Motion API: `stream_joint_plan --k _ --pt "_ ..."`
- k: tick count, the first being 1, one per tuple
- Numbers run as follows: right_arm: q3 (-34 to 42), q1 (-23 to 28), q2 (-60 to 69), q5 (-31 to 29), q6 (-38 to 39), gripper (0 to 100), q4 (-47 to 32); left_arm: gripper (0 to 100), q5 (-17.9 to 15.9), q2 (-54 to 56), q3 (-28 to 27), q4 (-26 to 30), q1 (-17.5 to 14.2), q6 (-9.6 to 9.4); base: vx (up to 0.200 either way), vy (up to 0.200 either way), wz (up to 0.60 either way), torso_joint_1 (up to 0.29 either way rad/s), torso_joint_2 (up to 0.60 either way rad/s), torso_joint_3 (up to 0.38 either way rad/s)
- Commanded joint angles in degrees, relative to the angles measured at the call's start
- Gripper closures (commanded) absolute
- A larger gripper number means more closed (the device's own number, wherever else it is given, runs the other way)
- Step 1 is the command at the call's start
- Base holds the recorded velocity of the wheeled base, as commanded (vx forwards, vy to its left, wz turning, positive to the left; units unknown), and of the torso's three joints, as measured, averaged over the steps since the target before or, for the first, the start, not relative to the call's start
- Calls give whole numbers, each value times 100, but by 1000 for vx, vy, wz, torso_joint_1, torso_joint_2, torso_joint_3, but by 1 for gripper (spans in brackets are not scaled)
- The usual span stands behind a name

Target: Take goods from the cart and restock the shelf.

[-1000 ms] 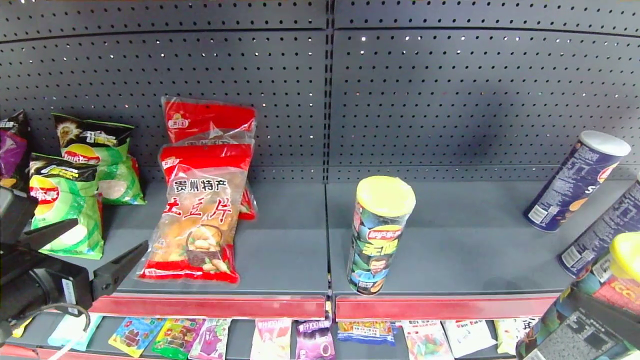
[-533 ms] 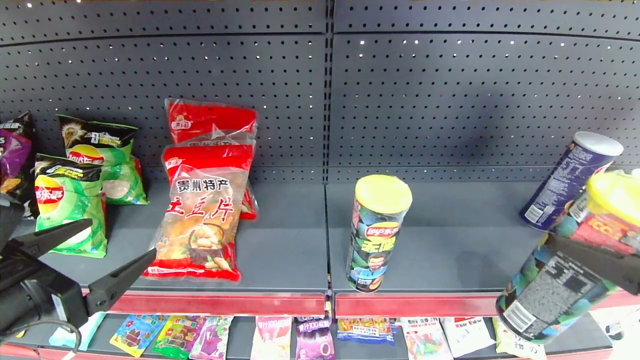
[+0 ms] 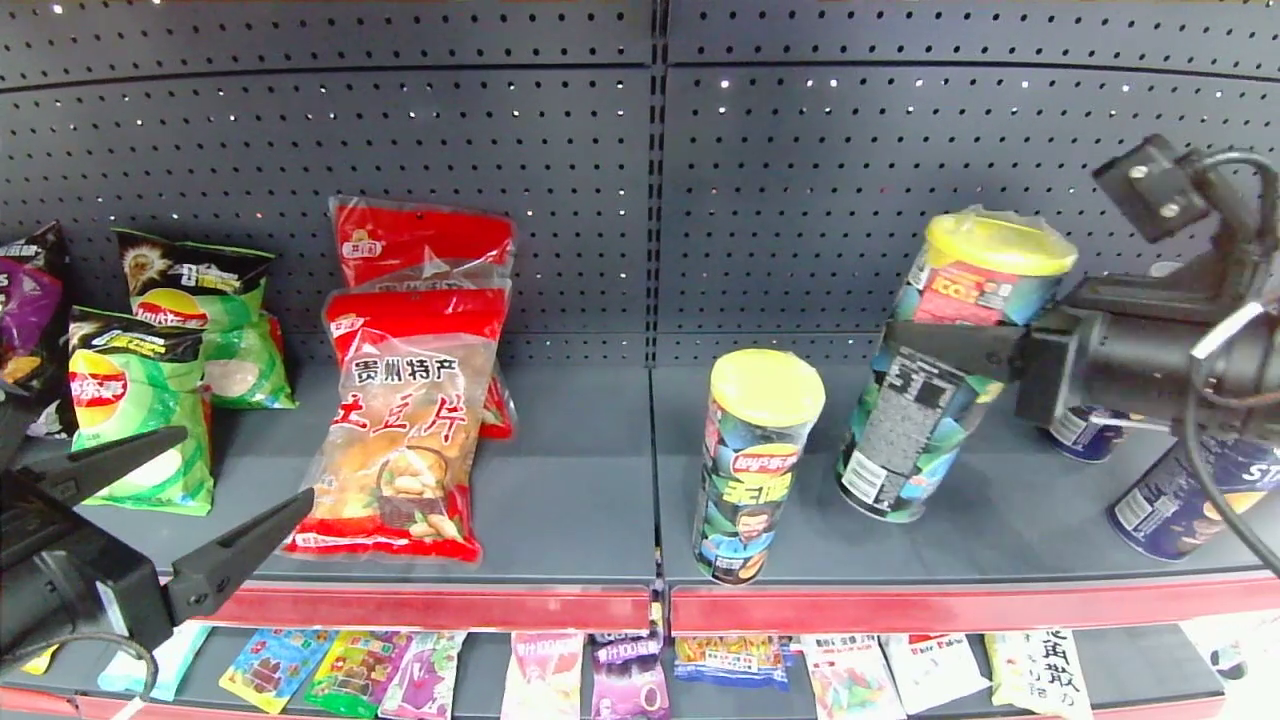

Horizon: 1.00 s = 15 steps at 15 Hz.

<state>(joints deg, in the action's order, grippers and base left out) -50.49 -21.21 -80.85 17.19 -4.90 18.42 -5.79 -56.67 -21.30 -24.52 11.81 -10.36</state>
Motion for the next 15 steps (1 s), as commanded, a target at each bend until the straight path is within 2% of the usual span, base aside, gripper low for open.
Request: stream_joint_plan --k 1,8,12,15 --pt "-400 47 -1100 109 -20 100 487 0 -1 -54 -41 8 23 -1 0 0 0 0 0 0" --pt "-1674 47 -2374 426 -266 100 540 0 -1 -81 -112 17 128 -1 0 0 0 0 0 0" --pt "-2114 -59 -2822 434 -319 100 540 0 -115 -37 -542 949 216 17 0 0 0 0 0 0" --pt "-2325 -146 -3069 434 -319 100 540 0 -247 -72 -674 1098 207 25 0 0 0 0 0 0"
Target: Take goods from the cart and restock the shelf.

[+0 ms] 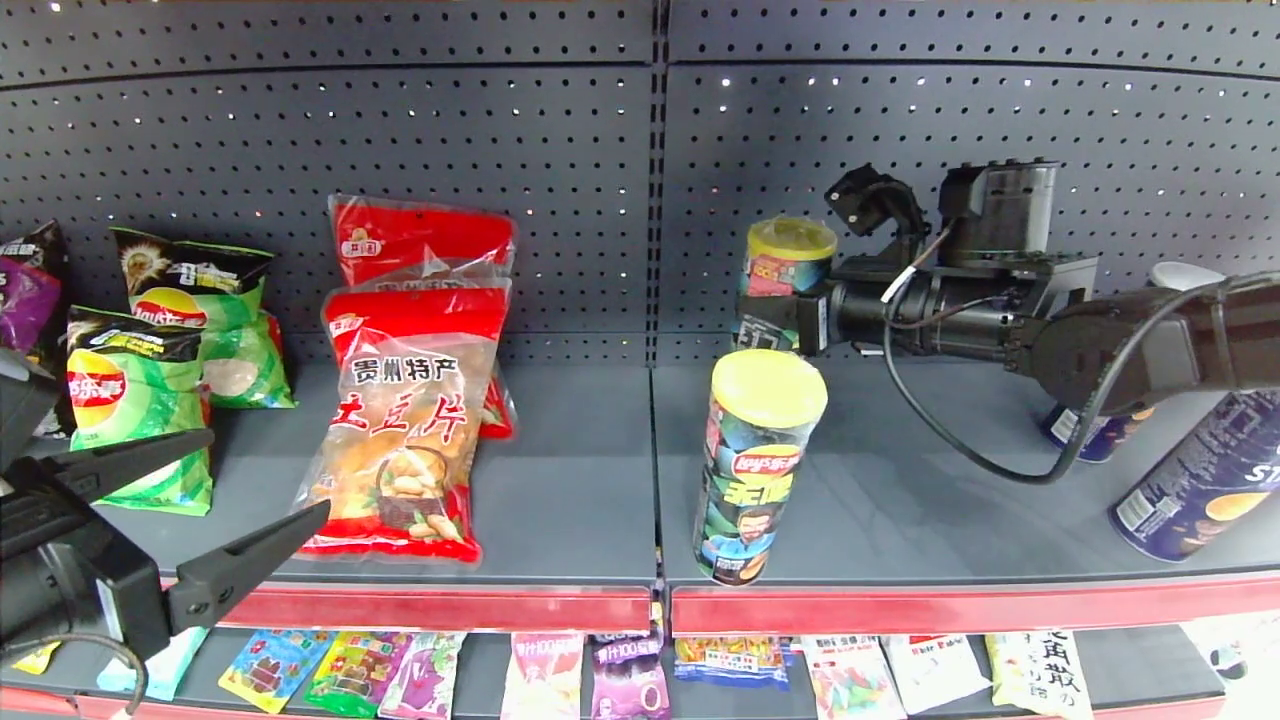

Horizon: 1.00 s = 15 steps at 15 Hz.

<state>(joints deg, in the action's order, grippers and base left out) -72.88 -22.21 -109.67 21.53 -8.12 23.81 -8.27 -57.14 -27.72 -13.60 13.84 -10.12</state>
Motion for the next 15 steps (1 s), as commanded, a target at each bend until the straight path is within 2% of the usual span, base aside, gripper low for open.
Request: stream_joint_plan --k 1,13,14,15 --pt "-174 -55 -283 9 3 100 1 0 0 -17 21 7 5 1 0 0 0 0 0 0" --pt "-315 -178 -521 88 3 100 1 0 -8 -8 135 7 14 1 0 0 0 0 0 0" --pt "-297 -178 -529 88 3 0 1 0 -8 -8 135 7 5 1 0 0 0 0 0 0" --pt "-271 -178 -512 88 3 0 1 0 -8 -26 135 7 14 1 0 0 0 0 0 0"
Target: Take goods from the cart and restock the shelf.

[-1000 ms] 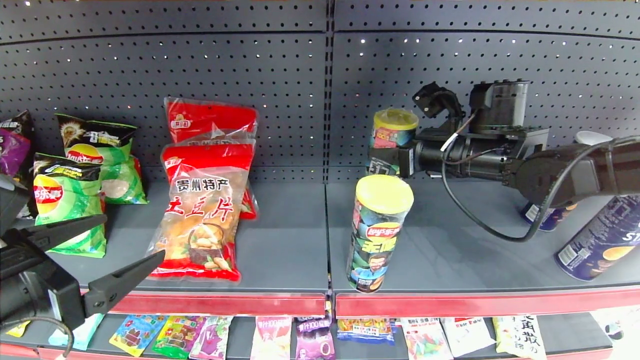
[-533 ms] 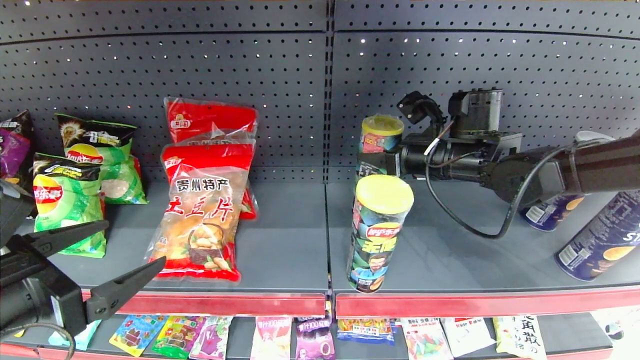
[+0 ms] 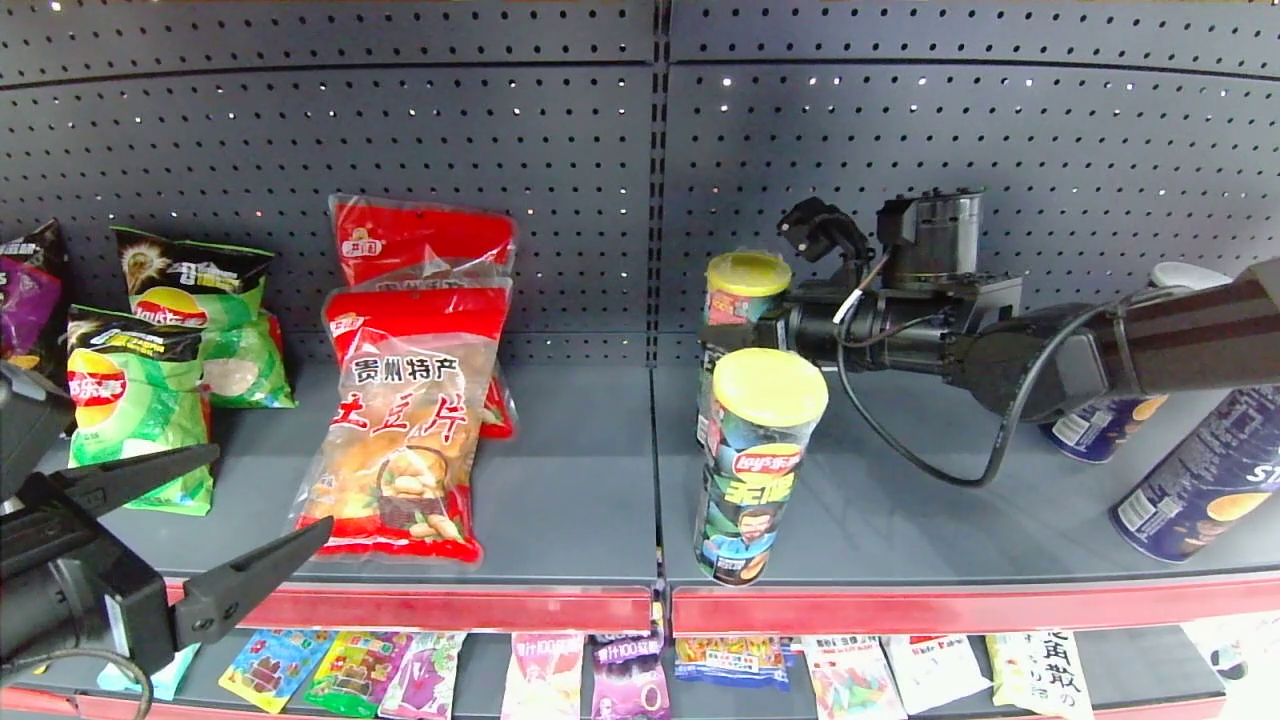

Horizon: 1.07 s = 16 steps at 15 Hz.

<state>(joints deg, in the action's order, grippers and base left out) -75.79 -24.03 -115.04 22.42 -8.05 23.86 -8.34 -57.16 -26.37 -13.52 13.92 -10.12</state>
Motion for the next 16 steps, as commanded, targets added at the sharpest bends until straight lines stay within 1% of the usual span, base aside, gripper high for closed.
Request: stream_joint_plan --k 1,4,9,13,16 --pt "20 -5 52 -1 5 0 -4 0 -1 -23 0 -2 5 1 0 0 0 0 0 0" --pt "143 3 210 -9 5 0 -4 0 -1 -32 -9 -2 -3 1 0 0 0 0 0 0" --pt "1031 21 896 -18 5 0 -4 0 -1 -76 -9 -2 5 1 0 0 0 0 0 0" --pt "1506 153 1221 -97 14 0 -4 0 -10 -102 -17 -2 14 1 0 0 0 0 0 0" --pt "1804 241 1362 -317 22 0 -4 0 -10 -102 -17 -10 14 1 0 0 0 0 0 0"
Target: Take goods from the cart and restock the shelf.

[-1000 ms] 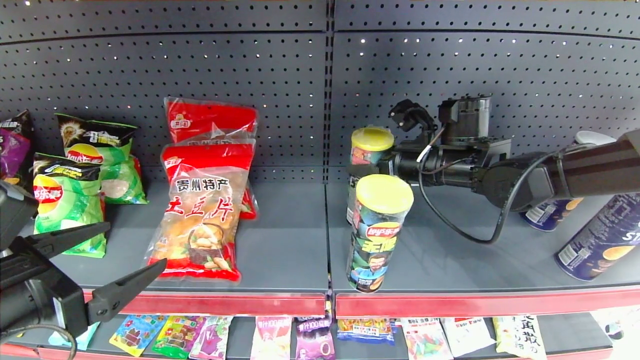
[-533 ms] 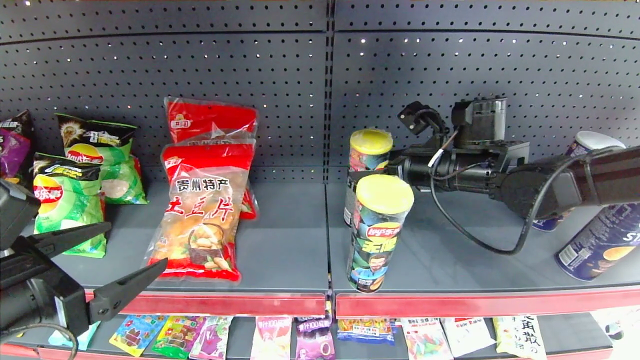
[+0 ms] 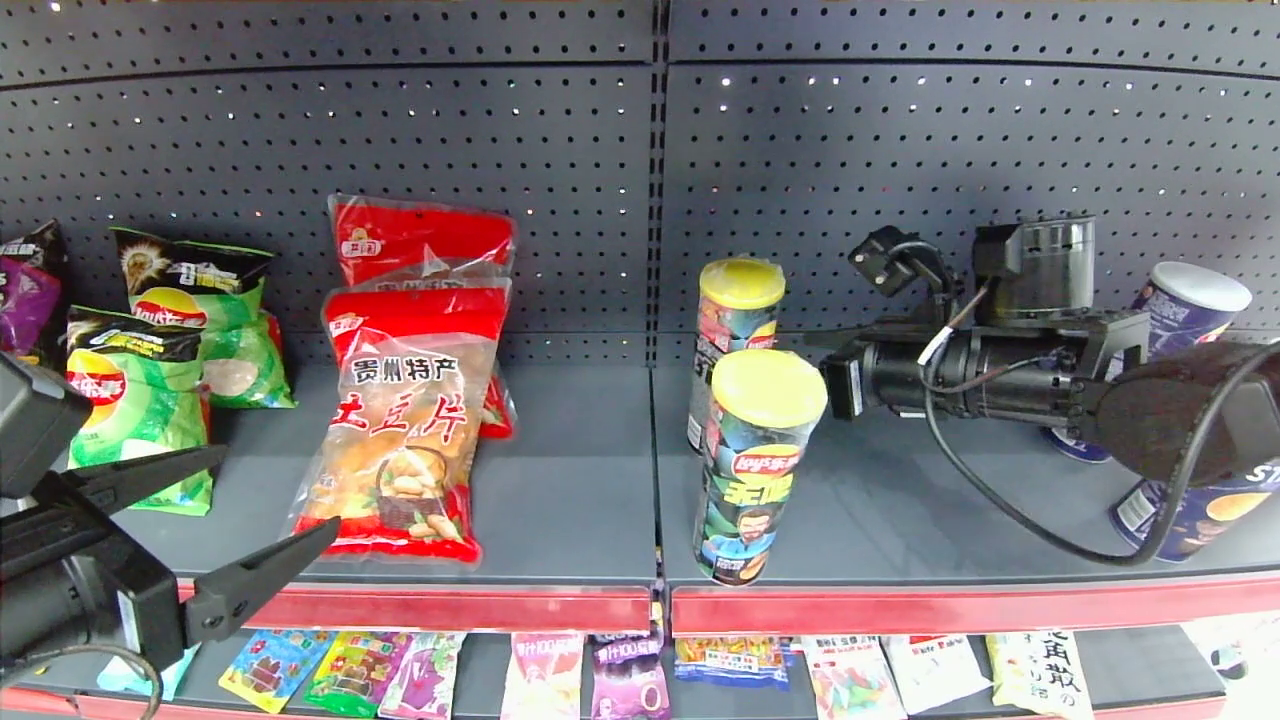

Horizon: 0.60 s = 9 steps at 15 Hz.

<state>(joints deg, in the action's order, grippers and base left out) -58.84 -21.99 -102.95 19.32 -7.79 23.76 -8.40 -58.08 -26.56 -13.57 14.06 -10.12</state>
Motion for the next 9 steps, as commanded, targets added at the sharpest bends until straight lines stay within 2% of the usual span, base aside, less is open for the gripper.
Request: stream_joint_plan --k 1,4,5,7,9 --pt "295 55 284 -34 6 0 -3 0 5 -11 11 3 36 1 0 0 0 0 0 0" --pt "470 90 416 -148 -3 0 -3 0 -4 -20 11 3 89 1 0 0 0 0 0 0" --pt "1270 99 996 -473 14 0 -3 0 -4 -204 2 12 335 1 0 0 0 0 0 0" --pt "1745 107 1365 -587 14 0 -3 0 -4 -345 -7 -5 458 1 0 0 0 0 0 0" --pt "2712 107 2288 -711 14 0 -12 0 14 -600 2 -67 765 1 0 0 0 0 0 0"
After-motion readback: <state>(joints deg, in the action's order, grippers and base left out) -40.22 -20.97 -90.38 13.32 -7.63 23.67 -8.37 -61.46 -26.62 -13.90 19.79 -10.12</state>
